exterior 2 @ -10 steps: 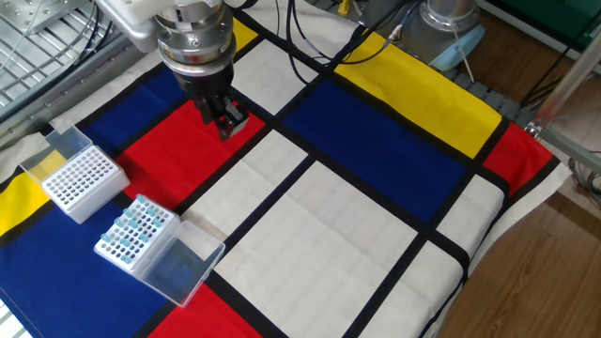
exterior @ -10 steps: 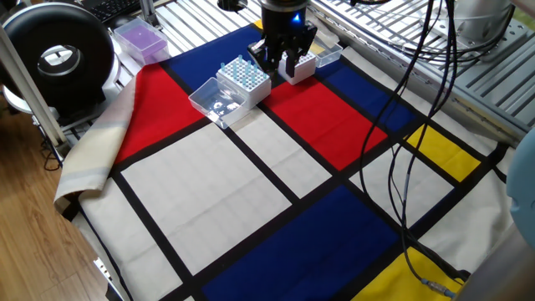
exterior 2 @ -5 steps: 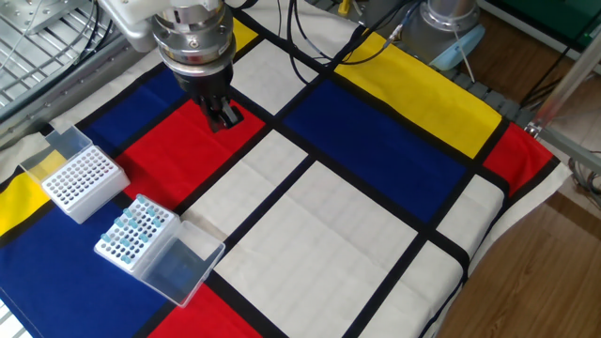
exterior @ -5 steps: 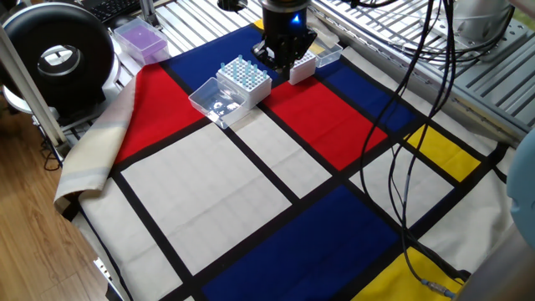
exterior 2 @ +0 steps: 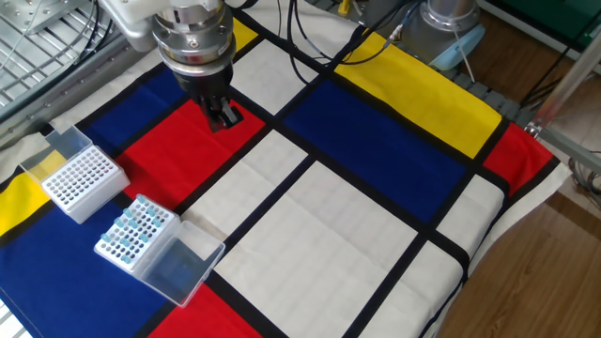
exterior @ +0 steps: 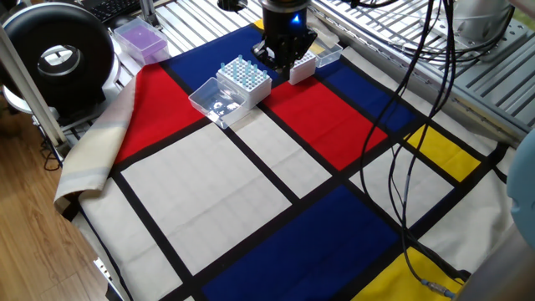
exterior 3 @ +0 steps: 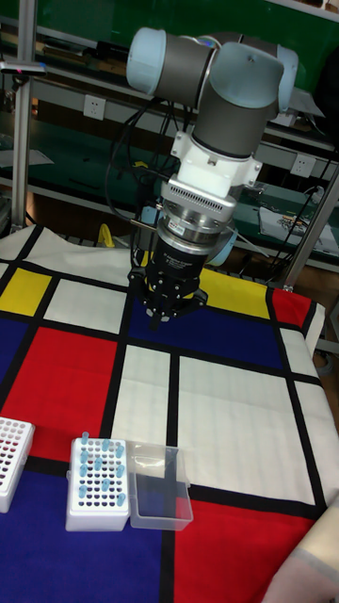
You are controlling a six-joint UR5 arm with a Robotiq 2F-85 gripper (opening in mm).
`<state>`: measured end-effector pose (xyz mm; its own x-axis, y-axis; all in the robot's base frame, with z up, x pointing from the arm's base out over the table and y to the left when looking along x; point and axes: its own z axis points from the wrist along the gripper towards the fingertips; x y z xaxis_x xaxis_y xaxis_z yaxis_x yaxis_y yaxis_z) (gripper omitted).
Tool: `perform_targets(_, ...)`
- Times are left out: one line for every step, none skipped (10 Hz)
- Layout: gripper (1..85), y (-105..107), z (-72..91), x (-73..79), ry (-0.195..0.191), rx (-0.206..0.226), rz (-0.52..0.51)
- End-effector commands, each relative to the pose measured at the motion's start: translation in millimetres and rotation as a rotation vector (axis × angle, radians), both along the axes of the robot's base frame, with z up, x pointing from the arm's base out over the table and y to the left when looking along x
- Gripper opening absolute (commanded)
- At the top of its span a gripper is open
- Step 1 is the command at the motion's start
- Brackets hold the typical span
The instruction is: Transfer all medium pipette tips from one holder to another
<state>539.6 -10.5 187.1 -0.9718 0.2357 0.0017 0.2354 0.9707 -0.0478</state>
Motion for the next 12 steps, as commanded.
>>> perform_targets(6.0,9.2,-1.4,2.3,-0.014,0.045,0.002)
perform_targets(21.3,10.4,-3.5,-6.8,0.006,0.066,0.049)
perform_targets(50.3,12.9,-5.0,-14.8,0.02,0.092,0.105)
perform_targets(63.0,15.6,-5.6,-20.4,0.033,0.111,0.135)
perform_targets(68.7,17.3,-4.9,-24.7,0.048,0.118,0.143)
perform_targets(71.0,17.9,-4.1,-29.6,0.065,0.121,0.146)
perform_targets(72.7,18.2,-4.2,-29.5,0.065,0.121,0.146)
perform_targets(72.7,18.3,-4.1,-30.0,0.066,0.121,0.148)
perform_targets(72.3,17.1,-4.1,-30.0,0.067,0.117,0.149)
perform_targets(40.7,8.5,-6.7,-22.0,0.043,0.07,0.099)
perform_targets(1.3,8.1,-10.4,-3.6,-0.015,0.05,0.029)
perform_targets(1.3,9.2,-9.8,-8.4,0.002,0.057,0.036)
